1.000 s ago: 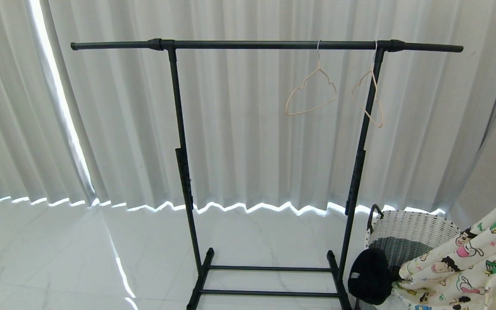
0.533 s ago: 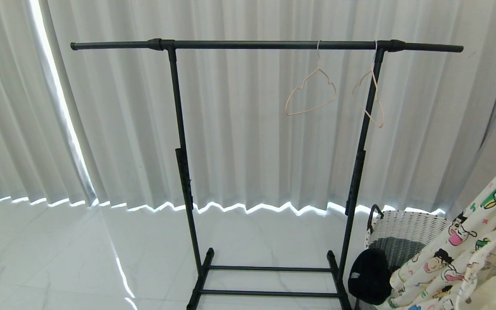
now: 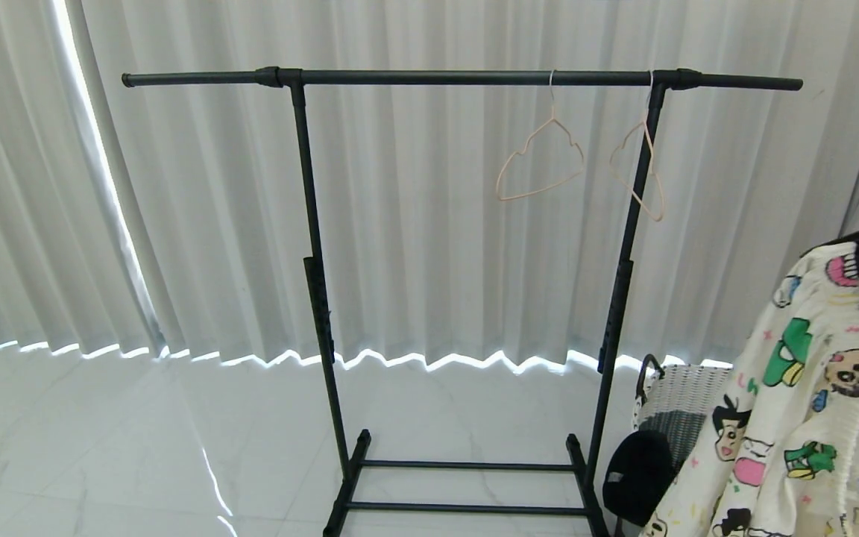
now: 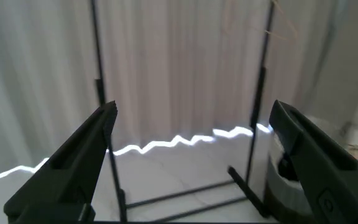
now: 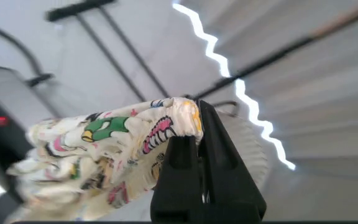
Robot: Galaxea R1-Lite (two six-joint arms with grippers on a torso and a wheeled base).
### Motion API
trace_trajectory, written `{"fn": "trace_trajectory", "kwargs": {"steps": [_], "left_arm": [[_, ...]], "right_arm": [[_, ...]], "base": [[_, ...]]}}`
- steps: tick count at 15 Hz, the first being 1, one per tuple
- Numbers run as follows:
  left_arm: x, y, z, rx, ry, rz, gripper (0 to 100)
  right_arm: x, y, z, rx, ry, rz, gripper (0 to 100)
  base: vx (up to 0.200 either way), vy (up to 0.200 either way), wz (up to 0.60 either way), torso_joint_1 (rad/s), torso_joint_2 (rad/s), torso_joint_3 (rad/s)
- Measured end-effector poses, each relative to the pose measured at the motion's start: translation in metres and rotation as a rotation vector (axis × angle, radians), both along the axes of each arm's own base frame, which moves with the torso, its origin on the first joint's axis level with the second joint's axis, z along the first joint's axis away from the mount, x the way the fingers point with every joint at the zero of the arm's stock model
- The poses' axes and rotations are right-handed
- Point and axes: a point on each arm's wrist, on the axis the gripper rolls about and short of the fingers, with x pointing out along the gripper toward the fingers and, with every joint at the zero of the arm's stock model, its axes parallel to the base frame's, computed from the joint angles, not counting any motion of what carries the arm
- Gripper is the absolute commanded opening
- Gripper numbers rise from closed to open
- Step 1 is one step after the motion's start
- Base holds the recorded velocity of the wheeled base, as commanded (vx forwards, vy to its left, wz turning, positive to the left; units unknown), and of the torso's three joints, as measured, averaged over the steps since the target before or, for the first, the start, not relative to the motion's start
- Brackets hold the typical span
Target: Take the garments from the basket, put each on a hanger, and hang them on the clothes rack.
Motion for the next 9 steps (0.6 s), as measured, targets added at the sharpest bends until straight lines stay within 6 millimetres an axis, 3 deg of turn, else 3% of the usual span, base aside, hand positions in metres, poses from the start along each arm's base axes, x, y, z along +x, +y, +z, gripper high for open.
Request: {"fn": "trace_trajectory", "kwargs": {"steps": [4, 7, 9], "left_arm": [[0.043, -0.009, 0.011, 0.183, 0.093, -0.201, 100], [0.076, -0.023, 0.020, 0.208, 0.179, -0.354, 100], [0.093, -0.039, 0.032, 0.166, 0.238, -0.466, 100]], "right_arm": [[0.022, 0.063, -0.020, 0.109, 0.126, 0.072, 0], [0.046, 0.107, -0.034, 0.166, 0.110, 0.043, 0], [0.059, 0.125, -0.042, 0.180, 0.112, 0.046, 0]], "base": [[0.000, 0.000, 0.00, 0.000, 0.00, 0.000], [0.000, 0.000, 0.00, 0.000, 0.00, 0.000], [0.000, 0.000, 0.00, 0.000, 0.00, 0.000]]}}
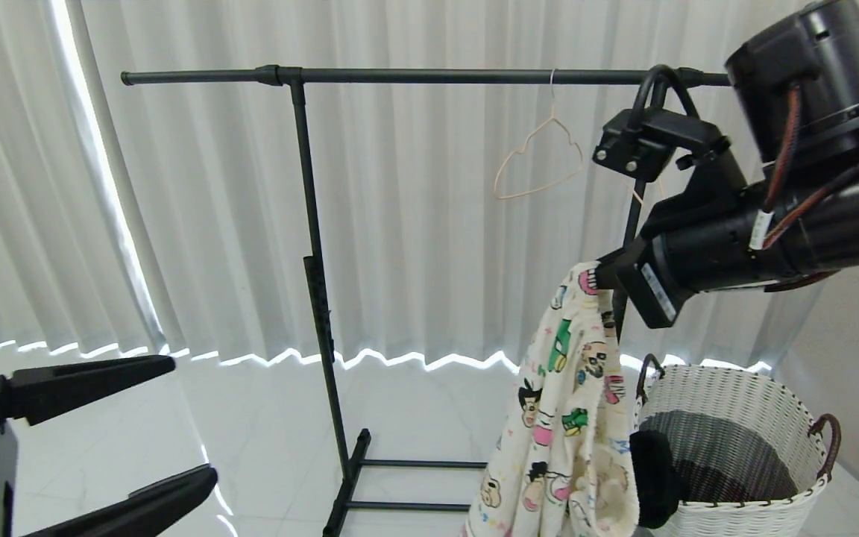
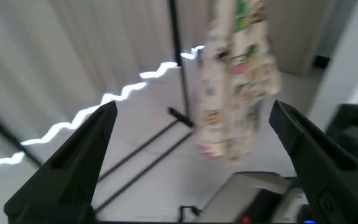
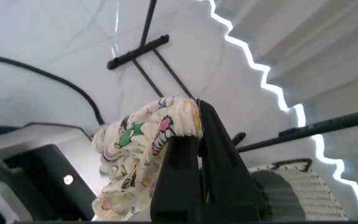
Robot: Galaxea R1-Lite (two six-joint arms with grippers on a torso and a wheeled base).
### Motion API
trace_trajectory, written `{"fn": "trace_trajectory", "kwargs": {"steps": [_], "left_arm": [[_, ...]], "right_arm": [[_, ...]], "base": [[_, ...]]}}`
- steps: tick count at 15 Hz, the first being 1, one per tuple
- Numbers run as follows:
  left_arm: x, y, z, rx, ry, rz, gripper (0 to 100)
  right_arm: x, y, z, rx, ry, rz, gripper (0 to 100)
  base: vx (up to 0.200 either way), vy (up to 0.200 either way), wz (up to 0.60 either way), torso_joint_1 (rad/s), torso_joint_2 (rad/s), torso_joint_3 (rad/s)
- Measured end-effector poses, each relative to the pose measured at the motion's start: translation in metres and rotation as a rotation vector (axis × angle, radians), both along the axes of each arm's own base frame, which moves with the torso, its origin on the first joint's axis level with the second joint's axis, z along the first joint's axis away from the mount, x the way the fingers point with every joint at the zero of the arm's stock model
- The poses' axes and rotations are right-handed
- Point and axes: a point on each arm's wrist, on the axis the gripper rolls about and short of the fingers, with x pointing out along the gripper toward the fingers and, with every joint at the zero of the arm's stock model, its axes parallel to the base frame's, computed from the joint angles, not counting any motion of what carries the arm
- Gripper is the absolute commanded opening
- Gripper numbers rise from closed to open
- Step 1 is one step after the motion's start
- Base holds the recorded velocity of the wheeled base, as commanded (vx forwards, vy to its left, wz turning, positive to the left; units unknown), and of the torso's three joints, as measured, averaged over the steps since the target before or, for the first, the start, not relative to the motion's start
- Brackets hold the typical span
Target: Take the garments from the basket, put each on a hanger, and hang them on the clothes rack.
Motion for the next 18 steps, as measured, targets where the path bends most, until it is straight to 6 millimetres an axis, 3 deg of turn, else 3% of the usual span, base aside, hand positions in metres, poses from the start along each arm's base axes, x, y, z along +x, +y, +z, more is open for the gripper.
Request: {"fn": "trace_trajectory", "kwargs": {"steps": [4, 8, 12, 18], "left_arm": [[0.045, -0.030, 0.016, -0.062, 0.156, -0.006, 100], [0.092, -0.066, -0.001, -0.012, 0.230, 0.125, 100], [0.095, -0.104, -0.032, -0.009, 0.355, 0.041, 100], [0.092, -0.114, -0.060, 0.044, 0.427, 0.015, 100]], "right_arm": [[0.019, 0.021, -0.006, 0.034, 0.034, -0.027, 0], [0.028, 0.031, -0.013, 0.027, 0.046, -0.024, 0], [0.028, 0.056, -0.009, 0.091, 0.033, 0.007, 0], [0.016, 0.091, 0.001, 0.166, 0.032, 0.069, 0]], "base": [[0.000, 0.000, 0.00, 0.000, 0.00, 0.000], [0.000, 0.000, 0.00, 0.000, 0.00, 0.000], [0.000, 0.000, 0.00, 0.000, 0.00, 0.000], [0.000, 0.000, 0.00, 0.000, 0.00, 0.000]]}}
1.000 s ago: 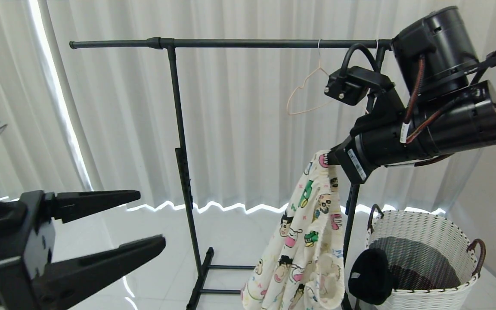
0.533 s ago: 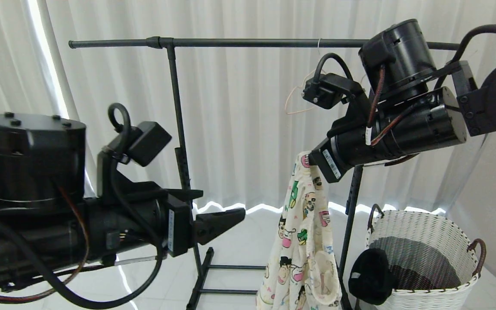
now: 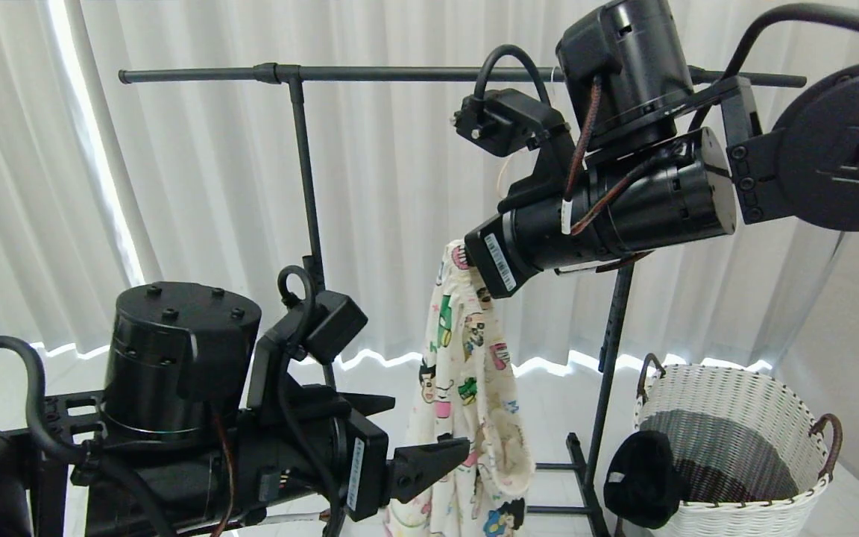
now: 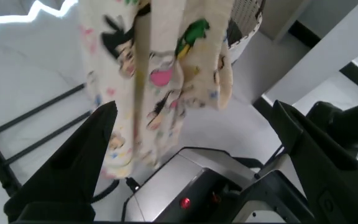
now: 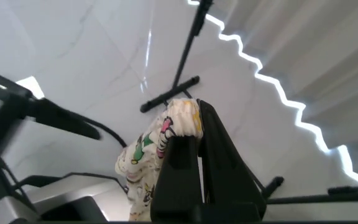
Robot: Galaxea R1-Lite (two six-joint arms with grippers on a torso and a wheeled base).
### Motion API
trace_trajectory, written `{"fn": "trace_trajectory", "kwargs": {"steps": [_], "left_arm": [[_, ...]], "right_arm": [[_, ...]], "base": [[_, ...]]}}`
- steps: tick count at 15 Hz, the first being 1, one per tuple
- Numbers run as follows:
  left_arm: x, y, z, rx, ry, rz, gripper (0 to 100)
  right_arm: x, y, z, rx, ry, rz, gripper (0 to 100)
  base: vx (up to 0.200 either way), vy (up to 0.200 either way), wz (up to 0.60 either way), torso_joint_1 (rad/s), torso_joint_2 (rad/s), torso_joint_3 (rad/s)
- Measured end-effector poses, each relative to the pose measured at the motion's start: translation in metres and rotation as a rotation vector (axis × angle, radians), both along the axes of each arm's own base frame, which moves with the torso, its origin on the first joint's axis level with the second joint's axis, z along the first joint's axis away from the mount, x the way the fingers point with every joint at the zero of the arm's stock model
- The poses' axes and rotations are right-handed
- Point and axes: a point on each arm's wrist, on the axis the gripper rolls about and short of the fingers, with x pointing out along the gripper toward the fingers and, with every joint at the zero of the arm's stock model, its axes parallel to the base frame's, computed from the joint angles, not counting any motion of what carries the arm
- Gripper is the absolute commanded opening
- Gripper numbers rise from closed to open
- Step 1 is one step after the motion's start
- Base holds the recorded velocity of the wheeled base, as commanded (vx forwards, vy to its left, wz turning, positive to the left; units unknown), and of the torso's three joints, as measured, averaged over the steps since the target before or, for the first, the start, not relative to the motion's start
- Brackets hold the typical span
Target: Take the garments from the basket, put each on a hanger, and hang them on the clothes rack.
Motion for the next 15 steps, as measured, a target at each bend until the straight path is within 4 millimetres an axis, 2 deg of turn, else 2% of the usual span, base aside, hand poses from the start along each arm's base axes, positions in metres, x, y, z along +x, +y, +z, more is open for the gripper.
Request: {"fn": "trace_trajectory", "kwargs": {"steps": [3, 7, 10, 15], "left_arm": [[0.008, -0.007, -0.006, -0.004, -0.005, 0.000, 100], [0.021, -0.014, -0.024, 0.040, 0.009, 0.048, 100], [0.021, -0.012, -0.035, 0.069, 0.042, 0.052, 100], [0.018, -0.011, -0.036, 0.065, 0.046, 0.041, 100]], "right_arm": [[-0.007, 0.008, 0.001, 0.010, 0.001, 0.024, 0], [-0.010, 0.009, 0.003, 0.015, -0.004, 0.031, 0], [-0.012, 0.008, 0.007, 0.024, -0.010, 0.034, 0], [-0.015, 0.008, 0.013, 0.042, -0.023, 0.040, 0]], "base": [[0.000, 0.000, 0.00, 0.000, 0.00, 0.000], [0.000, 0.000, 0.00, 0.000, 0.00, 0.000], [0.000, 0.000, 0.00, 0.000, 0.00, 0.000], [0.000, 0.000, 0.00, 0.000, 0.00, 0.000]]}}
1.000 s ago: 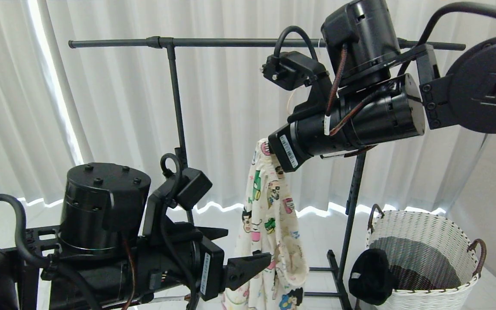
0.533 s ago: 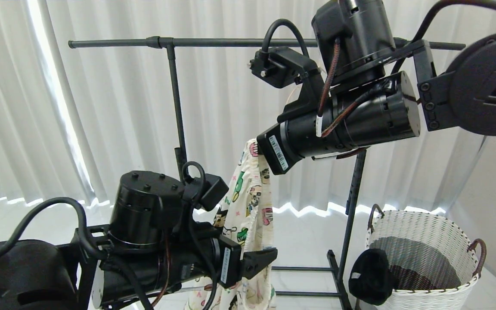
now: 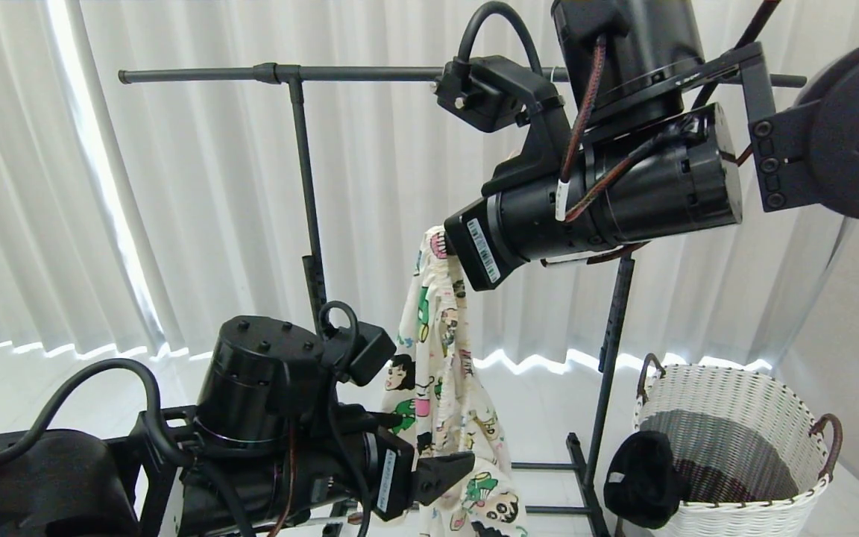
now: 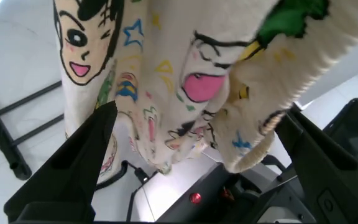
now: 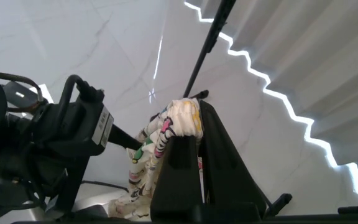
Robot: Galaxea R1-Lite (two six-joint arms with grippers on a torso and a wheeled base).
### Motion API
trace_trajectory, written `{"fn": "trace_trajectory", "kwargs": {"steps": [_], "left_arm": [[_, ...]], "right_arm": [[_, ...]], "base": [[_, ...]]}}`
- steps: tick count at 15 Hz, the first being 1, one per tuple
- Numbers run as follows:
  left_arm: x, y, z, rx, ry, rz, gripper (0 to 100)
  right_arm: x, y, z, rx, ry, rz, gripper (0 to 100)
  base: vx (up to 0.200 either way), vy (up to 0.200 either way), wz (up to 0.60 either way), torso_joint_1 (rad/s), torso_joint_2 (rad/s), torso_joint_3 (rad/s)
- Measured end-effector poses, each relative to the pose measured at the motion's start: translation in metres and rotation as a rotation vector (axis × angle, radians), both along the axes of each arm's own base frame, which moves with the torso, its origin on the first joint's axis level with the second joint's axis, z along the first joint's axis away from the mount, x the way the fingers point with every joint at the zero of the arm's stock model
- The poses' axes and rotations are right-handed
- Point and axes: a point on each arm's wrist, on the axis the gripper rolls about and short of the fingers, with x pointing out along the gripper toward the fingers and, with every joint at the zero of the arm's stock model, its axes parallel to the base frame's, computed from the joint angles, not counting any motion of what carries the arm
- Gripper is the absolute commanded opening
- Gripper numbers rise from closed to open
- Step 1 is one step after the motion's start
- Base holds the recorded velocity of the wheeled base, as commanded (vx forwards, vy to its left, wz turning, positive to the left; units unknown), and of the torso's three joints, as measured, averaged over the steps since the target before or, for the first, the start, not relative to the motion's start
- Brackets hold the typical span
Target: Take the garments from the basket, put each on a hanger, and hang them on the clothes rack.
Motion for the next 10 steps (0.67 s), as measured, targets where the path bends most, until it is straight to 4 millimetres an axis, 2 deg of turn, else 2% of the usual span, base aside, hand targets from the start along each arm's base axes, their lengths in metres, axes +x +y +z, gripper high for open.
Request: {"fn": "trace_trajectory", "kwargs": {"steps": [5, 7, 10], "left_arm": [[-0.005, 0.003, 0.008, -0.072, -0.033, -0.055, 100], [-0.011, 0.008, 0.010, -0.099, -0.021, -0.097, 100], [-0.010, 0.019, 0.011, -0.111, -0.040, -0.063, 100]], "right_arm": [[0.000, 0.000, 0.000, -0.002, 0.001, 0.001, 0], [0.000, 0.001, -0.001, -0.004, 0.001, 0.001, 0], [0.001, 0.001, -0.002, -0.005, 0.002, 0.001, 0]], "base": [[0.000, 0.000, 0.00, 0.000, 0.00, 0.000], [0.000, 0.000, 0.00, 0.000, 0.00, 0.000], [0.000, 0.000, 0.00, 0.000, 0.00, 0.000]]}}
